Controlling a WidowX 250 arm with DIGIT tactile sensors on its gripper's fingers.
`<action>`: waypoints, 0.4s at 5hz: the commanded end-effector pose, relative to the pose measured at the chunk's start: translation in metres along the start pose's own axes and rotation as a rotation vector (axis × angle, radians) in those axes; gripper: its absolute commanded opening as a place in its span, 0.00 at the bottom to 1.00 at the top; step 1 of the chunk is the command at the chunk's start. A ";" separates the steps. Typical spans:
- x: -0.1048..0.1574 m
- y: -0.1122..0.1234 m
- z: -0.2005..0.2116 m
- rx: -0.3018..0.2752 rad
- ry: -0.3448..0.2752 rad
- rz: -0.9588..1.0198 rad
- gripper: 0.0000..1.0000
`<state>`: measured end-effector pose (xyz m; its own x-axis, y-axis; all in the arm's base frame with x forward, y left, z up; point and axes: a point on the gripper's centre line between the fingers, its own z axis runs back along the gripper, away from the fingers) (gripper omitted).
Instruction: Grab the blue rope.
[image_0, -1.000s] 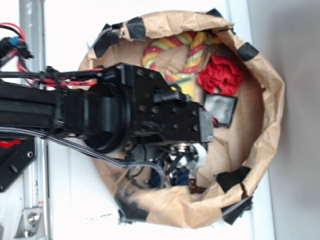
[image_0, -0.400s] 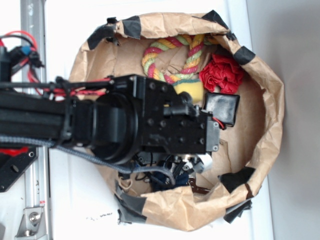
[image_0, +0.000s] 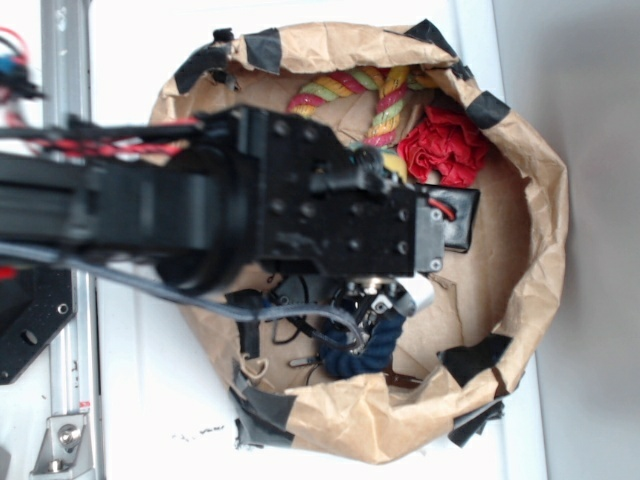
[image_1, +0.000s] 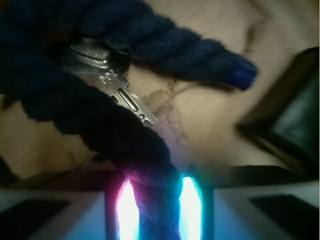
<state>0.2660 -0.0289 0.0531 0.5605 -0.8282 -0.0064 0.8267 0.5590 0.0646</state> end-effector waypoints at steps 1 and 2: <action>-0.018 0.023 0.088 -0.015 -0.115 0.314 0.00; -0.013 0.024 0.085 -0.046 -0.105 0.348 0.00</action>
<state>0.2707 -0.0085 0.1255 0.8001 -0.5961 0.0663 0.5991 0.7997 -0.0398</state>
